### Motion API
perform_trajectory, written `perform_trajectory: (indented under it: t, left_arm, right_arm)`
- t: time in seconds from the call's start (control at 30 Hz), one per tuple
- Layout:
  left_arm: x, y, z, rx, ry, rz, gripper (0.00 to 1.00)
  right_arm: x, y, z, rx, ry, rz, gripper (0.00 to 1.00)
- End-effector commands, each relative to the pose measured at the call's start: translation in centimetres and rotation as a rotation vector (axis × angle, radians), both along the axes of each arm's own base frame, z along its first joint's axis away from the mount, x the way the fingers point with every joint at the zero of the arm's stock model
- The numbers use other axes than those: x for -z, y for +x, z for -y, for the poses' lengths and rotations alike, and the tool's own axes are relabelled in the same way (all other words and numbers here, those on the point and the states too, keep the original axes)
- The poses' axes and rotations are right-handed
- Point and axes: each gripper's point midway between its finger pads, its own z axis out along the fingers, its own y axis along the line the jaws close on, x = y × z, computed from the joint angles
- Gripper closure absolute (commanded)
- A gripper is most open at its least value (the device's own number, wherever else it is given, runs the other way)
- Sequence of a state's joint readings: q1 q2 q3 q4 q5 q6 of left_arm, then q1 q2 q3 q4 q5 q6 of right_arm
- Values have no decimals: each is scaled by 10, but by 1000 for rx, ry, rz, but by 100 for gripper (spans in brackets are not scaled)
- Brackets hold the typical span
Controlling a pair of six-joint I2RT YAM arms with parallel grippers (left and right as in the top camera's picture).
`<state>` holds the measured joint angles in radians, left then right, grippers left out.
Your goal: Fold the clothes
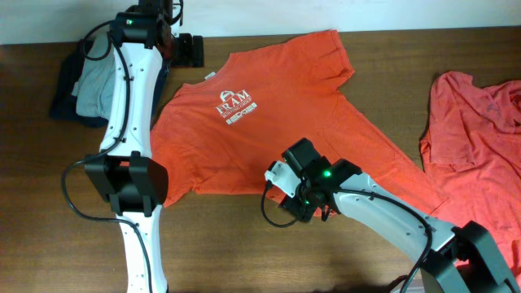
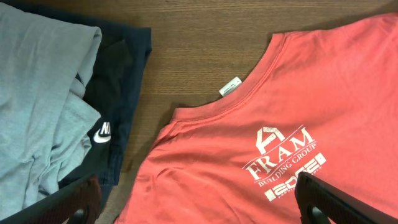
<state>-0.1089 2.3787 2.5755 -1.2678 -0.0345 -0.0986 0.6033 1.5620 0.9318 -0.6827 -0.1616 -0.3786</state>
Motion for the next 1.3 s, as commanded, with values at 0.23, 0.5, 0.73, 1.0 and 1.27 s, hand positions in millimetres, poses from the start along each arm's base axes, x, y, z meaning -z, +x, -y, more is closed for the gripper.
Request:
perform_trajectory:
  t: [0.23,0.5,0.73,1.0,1.27]
  left_arm:
    - [-19,-1,-2,-9,-1,40,1]
    - [-19,-1,-2,-9,-1,40,1]
    - [-19,-1,-2,-9,-1,40,1]
    - [-19,-1,-2,-9,-1,40,1]
    - [-19,-1,-2,-9,-1,40,1]
  right_arm:
    - [23,27,11,-78,-133,113,66]
    - [44,31,15,-102,-186,102,75]
    - [33,48,18,-75,-226,173,96]
    - [2,71,13,-52,-238,247,96]
    - [-25,90,10,-29,-242,297,96]
